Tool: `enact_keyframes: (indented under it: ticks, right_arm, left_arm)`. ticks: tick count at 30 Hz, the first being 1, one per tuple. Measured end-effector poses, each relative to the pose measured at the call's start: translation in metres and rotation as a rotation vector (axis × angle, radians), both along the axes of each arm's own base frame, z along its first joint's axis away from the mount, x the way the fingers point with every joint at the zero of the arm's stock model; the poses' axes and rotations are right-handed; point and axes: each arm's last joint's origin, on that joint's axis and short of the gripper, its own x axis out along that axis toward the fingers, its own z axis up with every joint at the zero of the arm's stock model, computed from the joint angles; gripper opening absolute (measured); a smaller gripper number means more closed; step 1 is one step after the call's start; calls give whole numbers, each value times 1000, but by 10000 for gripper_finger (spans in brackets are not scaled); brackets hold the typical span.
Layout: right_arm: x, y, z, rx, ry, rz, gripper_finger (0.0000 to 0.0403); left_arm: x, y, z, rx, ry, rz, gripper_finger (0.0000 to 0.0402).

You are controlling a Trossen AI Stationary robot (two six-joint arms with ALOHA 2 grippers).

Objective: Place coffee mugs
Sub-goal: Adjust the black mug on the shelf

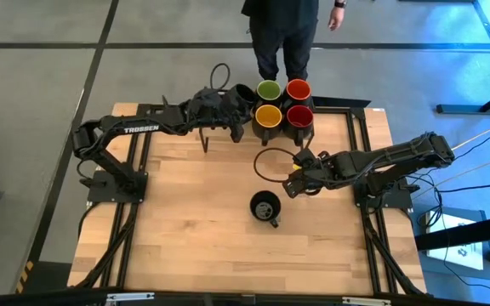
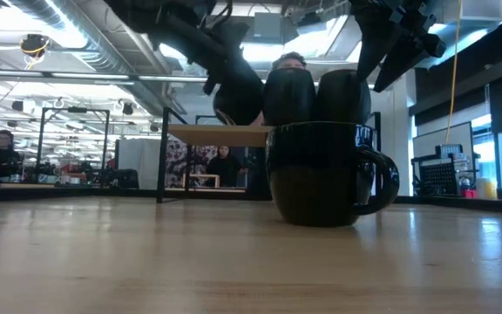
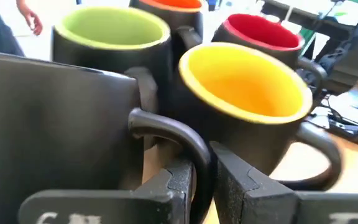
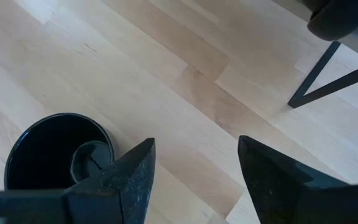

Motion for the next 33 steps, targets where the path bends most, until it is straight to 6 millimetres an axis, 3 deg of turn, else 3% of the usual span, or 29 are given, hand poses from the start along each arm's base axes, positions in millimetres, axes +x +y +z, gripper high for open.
enact_keyframes:
  ticks: [8, 17, 26, 33]
  right_arm:
    - [3, 1, 1, -1, -27, 16, 218]
    - [7, 1, 3, -37, -62, 49, 218]
    - [13, 2, 7, -50, -119, 88, 218]
    - [13, 2, 7, -51, -119, 90, 218]
  left_arm:
    - [-9, 7, -13, 5, -62, 52, 38]
    - [-27, 12, -33, -17, -296, 49, 38]
    - [-43, 6, -55, -7, -393, 22, 38]
    - [-34, 7, -69, 37, -385, -33, 38]
